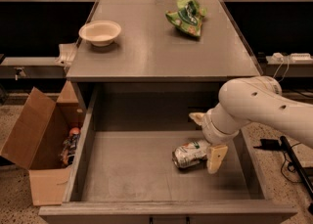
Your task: Pick 7up can from top drawer and place on counter
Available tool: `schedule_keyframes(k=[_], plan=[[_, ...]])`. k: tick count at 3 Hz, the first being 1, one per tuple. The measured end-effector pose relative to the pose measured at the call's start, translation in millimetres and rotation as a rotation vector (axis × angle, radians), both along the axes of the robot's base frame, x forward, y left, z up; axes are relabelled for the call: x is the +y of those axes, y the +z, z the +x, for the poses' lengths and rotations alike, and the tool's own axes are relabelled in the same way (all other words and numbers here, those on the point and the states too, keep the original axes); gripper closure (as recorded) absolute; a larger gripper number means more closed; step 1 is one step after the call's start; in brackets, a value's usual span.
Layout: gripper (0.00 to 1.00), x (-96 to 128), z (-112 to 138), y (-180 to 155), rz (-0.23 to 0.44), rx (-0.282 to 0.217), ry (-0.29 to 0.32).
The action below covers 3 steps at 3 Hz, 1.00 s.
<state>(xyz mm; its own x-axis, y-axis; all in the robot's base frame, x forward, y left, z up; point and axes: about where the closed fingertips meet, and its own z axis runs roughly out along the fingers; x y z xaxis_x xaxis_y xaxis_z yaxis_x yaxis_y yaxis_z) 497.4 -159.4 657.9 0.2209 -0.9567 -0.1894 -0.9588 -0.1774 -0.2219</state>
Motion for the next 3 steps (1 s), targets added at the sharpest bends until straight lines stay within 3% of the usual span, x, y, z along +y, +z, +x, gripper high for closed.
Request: schedule_keyframes(k=[1, 2, 3], plan=[[0.02, 3, 3, -18, -0.004, 0.036, 0.011], [0.26, 5, 5, -32, 0.003, 0.085, 0.012], [0.47, 5, 7, -31, 0.033, 0.099, 0.001]])
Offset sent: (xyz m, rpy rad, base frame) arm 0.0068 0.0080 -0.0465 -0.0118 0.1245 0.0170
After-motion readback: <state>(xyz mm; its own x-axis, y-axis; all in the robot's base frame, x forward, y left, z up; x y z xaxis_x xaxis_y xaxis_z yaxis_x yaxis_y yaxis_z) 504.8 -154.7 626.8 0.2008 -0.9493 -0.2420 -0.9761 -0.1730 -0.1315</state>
